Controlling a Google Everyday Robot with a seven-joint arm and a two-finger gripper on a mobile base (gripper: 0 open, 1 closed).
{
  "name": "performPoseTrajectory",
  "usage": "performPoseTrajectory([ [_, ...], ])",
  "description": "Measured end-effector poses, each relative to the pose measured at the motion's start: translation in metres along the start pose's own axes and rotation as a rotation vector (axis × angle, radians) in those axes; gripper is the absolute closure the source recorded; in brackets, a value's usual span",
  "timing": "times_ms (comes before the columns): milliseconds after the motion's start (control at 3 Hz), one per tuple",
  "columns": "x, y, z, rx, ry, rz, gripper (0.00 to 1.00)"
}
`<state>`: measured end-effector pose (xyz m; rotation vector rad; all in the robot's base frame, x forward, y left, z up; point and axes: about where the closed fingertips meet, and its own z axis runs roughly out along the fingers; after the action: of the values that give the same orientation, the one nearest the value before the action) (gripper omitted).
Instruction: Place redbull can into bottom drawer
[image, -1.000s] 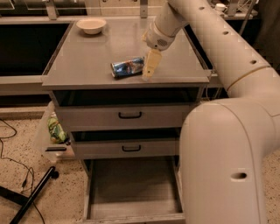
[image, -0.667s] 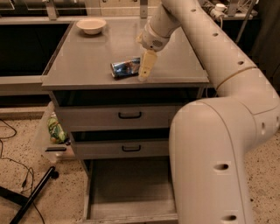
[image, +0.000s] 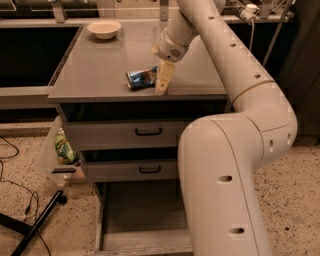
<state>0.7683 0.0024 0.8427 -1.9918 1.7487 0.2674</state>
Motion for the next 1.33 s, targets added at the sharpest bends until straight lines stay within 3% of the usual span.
performPoseTrajectory([
  [333,0.0,-0.0006,0.0001,0.0,-0.001,0.0,0.19],
  [1333,-0.0047,0.0004,-0.0054,0.017,-0.005,-0.005,0.88],
])
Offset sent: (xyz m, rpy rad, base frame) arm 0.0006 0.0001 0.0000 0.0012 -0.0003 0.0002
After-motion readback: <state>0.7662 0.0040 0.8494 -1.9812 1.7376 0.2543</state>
